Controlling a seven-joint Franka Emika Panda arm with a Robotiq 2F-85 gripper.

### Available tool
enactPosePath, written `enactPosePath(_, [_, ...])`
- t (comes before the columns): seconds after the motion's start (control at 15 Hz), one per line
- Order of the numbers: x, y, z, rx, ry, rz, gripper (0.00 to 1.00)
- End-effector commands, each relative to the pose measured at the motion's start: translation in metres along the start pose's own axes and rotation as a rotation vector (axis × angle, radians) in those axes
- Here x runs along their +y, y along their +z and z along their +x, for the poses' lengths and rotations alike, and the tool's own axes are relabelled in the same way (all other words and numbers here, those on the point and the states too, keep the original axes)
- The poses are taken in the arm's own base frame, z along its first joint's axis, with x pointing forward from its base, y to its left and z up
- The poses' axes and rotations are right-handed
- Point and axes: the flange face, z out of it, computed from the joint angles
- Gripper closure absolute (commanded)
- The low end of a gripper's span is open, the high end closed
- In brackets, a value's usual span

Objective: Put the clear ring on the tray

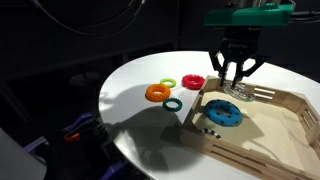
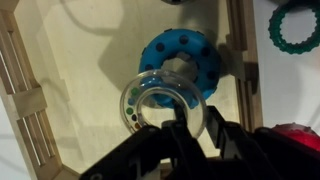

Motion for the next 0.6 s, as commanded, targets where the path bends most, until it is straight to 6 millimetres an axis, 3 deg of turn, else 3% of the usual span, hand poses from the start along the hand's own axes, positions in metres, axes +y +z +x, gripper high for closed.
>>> enactPosePath(0.0, [0.0024,-0.0063,0.0043,-0.039,0.004,-0.049,0.70])
enactPosePath(0.13, [0.0015,-0.0062,0.0040,-0.051,-0.003,-0.066,0.45])
enactPosePath(0.27, [0.0007,-0.0063,0.0036,-0.060,-0.013,-0.076,0.37])
enactPosePath(0.53, [-0.0017,-0.0127,0.0016,-0.064,-0.026,-0.056,0.04])
